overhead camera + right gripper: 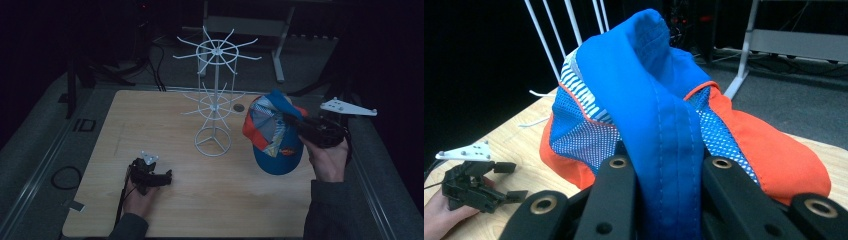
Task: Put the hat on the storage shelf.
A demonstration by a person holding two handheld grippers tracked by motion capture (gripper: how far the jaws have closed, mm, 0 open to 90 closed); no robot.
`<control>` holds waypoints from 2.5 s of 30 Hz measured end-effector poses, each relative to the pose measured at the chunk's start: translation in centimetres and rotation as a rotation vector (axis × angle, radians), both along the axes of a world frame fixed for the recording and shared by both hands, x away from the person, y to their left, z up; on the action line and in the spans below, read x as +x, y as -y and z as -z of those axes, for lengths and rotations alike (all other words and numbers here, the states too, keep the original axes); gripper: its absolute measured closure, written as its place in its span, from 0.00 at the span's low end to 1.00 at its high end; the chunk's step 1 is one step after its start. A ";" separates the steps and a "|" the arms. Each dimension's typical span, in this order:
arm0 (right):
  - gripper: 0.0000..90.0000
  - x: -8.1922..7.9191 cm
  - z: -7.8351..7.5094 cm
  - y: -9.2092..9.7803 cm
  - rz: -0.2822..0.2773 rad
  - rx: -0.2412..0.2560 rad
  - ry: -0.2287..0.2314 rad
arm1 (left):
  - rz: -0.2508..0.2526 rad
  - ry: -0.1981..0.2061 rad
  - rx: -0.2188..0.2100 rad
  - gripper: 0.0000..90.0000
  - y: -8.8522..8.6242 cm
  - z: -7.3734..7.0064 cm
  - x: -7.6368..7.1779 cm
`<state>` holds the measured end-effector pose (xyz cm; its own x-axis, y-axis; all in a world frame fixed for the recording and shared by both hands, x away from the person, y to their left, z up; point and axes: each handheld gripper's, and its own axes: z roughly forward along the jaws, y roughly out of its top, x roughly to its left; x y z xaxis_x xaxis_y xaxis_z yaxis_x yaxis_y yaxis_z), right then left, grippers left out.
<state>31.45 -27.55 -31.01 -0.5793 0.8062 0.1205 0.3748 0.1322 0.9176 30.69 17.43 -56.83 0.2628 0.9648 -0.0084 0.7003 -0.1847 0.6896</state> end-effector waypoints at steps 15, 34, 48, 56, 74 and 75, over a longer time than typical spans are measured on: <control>0.91 -0.4 -1.2 -0.5 -0.040 0.031 0.036 | 0.000 0.000 -0.001 0.02 0.0 0.0 0.0; 0.91 -0.8 -3.0 -1.1 -0.118 0.111 0.077 | 0.000 0.000 0.000 0.03 0.0 0.0 0.0; 0.91 -0.8 -4.1 -1.1 -0.148 0.144 0.124 | 0.000 0.000 0.000 0.03 0.0 0.0 0.0; 0.91 -0.1 -4.6 -0.3 -0.146 0.176 0.150 | 0.000 0.000 0.000 0.03 0.0 0.0 0.0; 0.91 1.0 -7.2 0.7 -0.164 0.291 0.196 | 0.000 0.001 0.001 0.03 0.0 0.0 0.0; 0.91 1.1 -7.5 0.6 -0.167 0.300 0.197 | 0.000 0.001 0.001 0.03 0.0 0.0 0.0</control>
<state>32.55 -28.20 -23.54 -0.7349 0.6450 0.2098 0.1838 -0.1083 0.9770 30.69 17.43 -56.84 0.2632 0.9647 -0.0069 0.6996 -0.1859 0.6899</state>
